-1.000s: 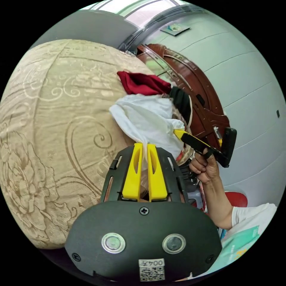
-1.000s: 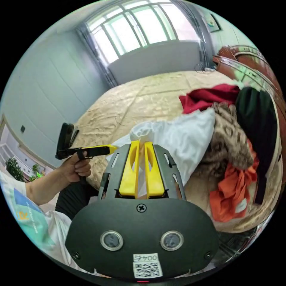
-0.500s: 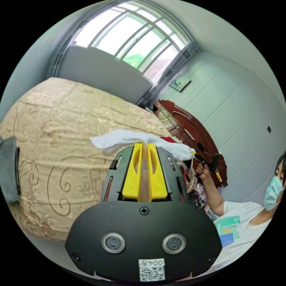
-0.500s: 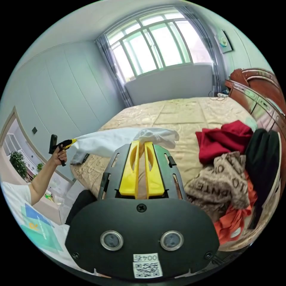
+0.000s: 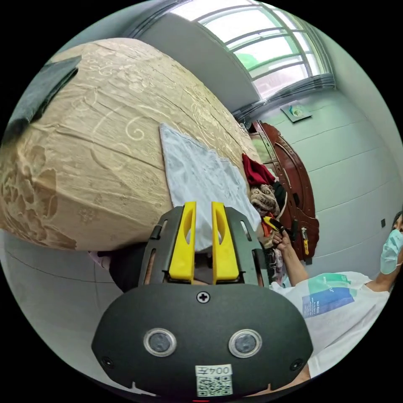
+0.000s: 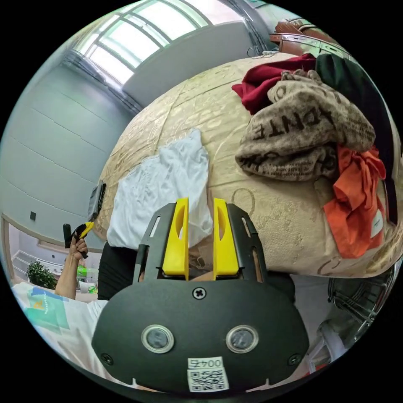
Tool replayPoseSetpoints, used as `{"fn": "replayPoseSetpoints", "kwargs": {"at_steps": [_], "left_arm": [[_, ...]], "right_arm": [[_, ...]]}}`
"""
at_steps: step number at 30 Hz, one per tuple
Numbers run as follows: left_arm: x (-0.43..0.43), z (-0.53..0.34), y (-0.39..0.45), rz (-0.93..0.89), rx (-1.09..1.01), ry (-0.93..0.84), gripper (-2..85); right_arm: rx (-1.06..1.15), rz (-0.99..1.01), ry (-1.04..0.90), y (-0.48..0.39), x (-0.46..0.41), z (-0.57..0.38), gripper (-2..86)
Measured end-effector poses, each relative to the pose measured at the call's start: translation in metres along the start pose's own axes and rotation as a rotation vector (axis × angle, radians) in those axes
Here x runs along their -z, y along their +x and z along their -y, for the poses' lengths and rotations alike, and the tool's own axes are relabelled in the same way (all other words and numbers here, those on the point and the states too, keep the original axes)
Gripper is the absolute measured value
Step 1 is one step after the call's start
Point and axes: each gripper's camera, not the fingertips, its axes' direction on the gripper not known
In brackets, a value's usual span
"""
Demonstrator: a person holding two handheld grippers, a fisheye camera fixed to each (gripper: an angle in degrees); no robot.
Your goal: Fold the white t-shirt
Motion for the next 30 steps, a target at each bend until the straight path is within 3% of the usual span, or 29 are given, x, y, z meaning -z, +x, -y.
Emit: {"fn": "replayPoseSetpoints", "kwargs": {"at_steps": [6, 15, 30], "left_arm": [[-0.041, 0.069, -0.011, 0.178, 0.0, -0.022, 10.8], [-0.076, 0.131, -0.035, 0.263, 0.01, 0.0, 12.5], [-0.113, 0.165, -0.059, 0.367, 0.009, -0.024, 14.1]], "right_arm": [[0.179, -0.087, -0.072, -0.051, -0.06, 0.118, 11.4], [0.163, -0.09, -0.186, -0.055, -0.16, 0.246, 11.6], [0.044, -0.099, -0.129, -0.042, -0.2, 0.268, 12.5]]}}
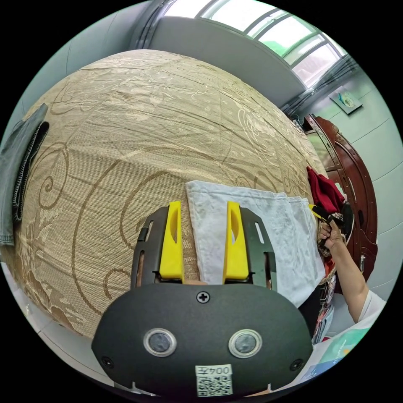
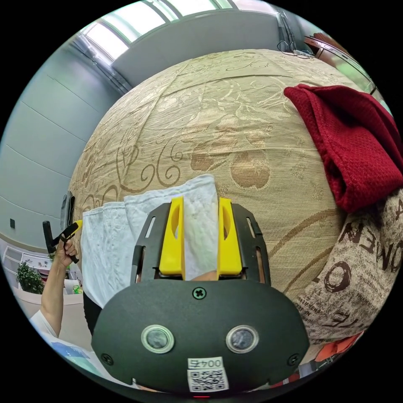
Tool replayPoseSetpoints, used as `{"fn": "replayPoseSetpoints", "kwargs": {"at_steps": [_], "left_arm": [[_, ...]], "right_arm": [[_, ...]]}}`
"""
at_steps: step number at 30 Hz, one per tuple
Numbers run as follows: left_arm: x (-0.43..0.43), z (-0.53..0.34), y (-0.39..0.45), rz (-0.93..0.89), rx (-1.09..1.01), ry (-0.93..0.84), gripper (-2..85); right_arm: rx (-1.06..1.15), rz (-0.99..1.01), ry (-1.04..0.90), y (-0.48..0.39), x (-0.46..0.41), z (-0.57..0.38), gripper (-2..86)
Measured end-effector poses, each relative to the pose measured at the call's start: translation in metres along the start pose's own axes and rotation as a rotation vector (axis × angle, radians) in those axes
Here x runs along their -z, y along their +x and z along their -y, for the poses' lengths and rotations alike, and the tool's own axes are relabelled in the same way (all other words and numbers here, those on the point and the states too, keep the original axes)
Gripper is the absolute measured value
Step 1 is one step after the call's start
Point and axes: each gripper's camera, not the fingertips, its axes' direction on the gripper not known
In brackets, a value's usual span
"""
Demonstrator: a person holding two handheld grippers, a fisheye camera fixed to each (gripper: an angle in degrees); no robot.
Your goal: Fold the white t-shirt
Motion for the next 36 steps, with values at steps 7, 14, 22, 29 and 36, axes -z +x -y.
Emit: {"fn": "replayPoseSetpoints", "kwargs": {"at_steps": [7, 14, 22, 29, 36], "left_arm": [[0.008, -0.005, -0.021, -0.032, 0.066, 0.043, 12.1], [0.009, 0.001, -0.023, -0.141, 0.032, -0.025, 8.4], [0.04, -0.004, -0.026, -0.092, -0.034, 0.001, 2.9], [0.129, -0.028, -0.011, -0.184, -0.112, 0.185, 1.5], [0.279, -0.142, -0.004, -0.468, -0.314, 0.407, 1.2]], "right_arm": [[0.013, 0.008, -0.005, 0.016, 0.004, 0.0, 12.8], [0.059, 0.041, -0.064, 0.032, 0.012, -0.001, 10.2], [0.148, -0.035, 0.043, 0.052, 0.05, -0.02, 1.2], [0.236, 0.133, 0.342, 0.08, 0.18, -0.088, -0.8], [0.243, 0.593, 0.55, 0.156, 0.334, -0.265, -0.7]]}}
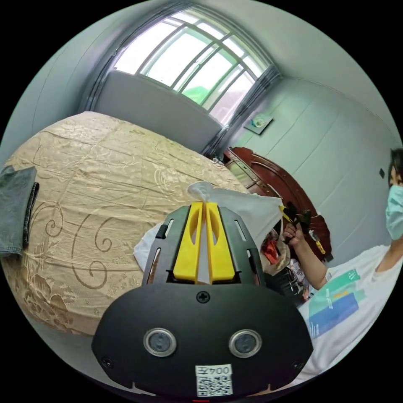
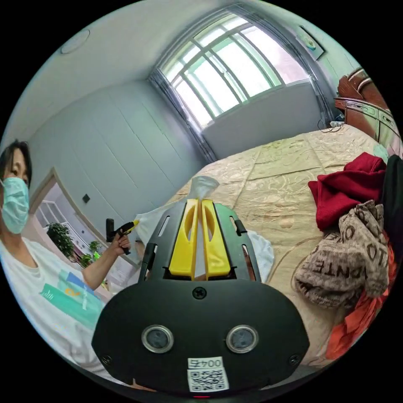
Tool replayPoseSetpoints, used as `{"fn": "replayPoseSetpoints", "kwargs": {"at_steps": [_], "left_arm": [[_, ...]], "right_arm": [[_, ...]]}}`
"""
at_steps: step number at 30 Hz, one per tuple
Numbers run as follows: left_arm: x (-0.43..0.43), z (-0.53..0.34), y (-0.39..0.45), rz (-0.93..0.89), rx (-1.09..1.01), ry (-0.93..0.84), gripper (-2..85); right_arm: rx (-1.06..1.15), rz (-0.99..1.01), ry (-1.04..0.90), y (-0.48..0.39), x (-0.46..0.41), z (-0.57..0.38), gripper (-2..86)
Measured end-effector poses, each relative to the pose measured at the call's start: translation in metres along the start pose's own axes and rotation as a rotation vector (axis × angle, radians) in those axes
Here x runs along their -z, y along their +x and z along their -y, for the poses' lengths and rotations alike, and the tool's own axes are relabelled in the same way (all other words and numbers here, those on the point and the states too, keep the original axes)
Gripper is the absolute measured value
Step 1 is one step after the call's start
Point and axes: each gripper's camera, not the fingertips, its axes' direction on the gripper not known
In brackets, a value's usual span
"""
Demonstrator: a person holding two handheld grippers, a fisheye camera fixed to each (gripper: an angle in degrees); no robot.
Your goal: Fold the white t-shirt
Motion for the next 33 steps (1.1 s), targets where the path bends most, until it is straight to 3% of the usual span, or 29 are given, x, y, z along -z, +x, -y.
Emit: {"fn": "replayPoseSetpoints", "kwargs": {"at_steps": [6, 9, 14, 17, 23, 26, 29, 33], "left_arm": [[0.129, -0.064, 0.081, -0.306, -0.026, 0.109, 1.0], [0.181, -0.073, 0.131, -0.262, -0.107, 0.089, 0.9], [0.235, -0.053, 0.182, -0.211, -0.269, 0.215, 0.9], [0.228, -0.036, 0.166, -0.216, -0.23, 0.256, 0.9], [0.128, 0.052, 0.065, -0.142, 0.008, 0.069, 1.0], [0.073, 0.124, 0.021, -0.008, 0.077, 0.019, 1.1], [0.048, 0.218, 0.02, 0.043, 0.066, 0.045, 1.1], [0.081, 0.331, 0.104, 0.161, -0.228, 0.208, 1.1]], "right_arm": [[-0.061, 0.161, 0.107, -0.052, 0.168, -0.081, -0.7], [0.061, 0.144, 0.114, -0.096, 0.224, -0.09, -0.7], [0.244, 0.171, 0.18, -0.133, 0.266, -0.067, -0.6], [0.211, 0.155, 0.159, -0.108, 0.248, -0.039, -0.7], [-0.028, -0.02, -0.008, 0.01, 0.13, 0.069, -0.7], [-0.114, -0.108, -0.036, 0.053, 0.069, 0.152, -0.7], [-0.005, -0.276, -0.001, 0.026, 0.034, 0.247, -0.6], [0.259, -0.26, 0.199, -0.075, 0.051, 0.351, -0.7]]}}
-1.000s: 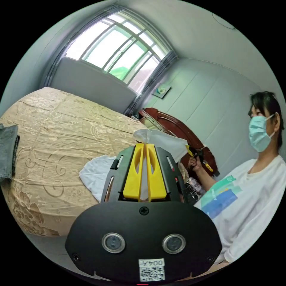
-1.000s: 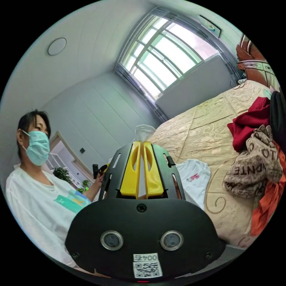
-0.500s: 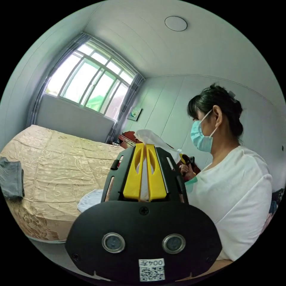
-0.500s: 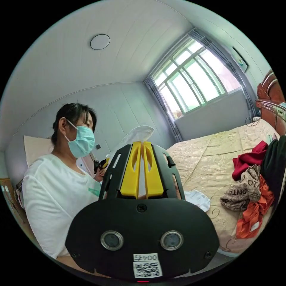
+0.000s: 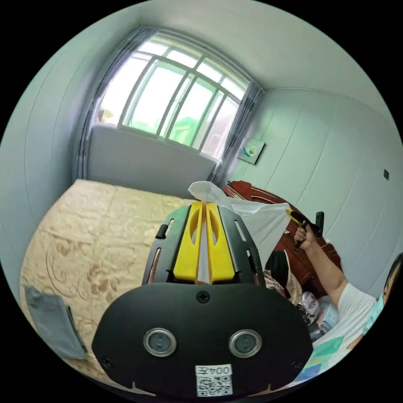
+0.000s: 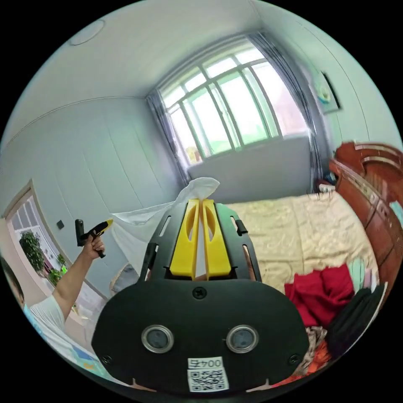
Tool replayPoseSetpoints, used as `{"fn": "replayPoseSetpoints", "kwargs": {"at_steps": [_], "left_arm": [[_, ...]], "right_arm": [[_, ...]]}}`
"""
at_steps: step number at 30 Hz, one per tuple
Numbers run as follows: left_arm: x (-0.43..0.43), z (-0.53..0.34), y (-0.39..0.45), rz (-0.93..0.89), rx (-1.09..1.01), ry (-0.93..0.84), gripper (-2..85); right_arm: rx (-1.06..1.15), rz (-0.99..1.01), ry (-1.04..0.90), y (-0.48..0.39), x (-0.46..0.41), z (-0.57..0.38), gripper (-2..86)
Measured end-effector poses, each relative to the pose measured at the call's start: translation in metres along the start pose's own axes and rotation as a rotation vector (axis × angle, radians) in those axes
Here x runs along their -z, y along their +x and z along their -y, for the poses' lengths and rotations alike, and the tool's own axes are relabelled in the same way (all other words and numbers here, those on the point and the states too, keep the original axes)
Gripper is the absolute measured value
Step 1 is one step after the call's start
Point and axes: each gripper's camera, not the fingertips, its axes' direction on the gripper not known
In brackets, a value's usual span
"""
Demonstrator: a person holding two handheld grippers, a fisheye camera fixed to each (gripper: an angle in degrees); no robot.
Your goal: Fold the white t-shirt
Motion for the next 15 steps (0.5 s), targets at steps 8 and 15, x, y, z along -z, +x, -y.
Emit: {"fn": "replayPoseSetpoints", "kwargs": {"at_steps": [8, 15], "left_arm": [[0.067, 0.004, 0.029, -0.044, -0.209, 0.234, 1.1], [0.011, -0.173, -0.021, -0.154, -0.168, 0.032, 0.9]], "right_arm": [[0.081, 0.155, 0.059, -0.001, 0.031, -0.004, -0.6], [-0.063, 0.202, -0.235, 0.055, -0.036, -0.189, -0.5]]}}
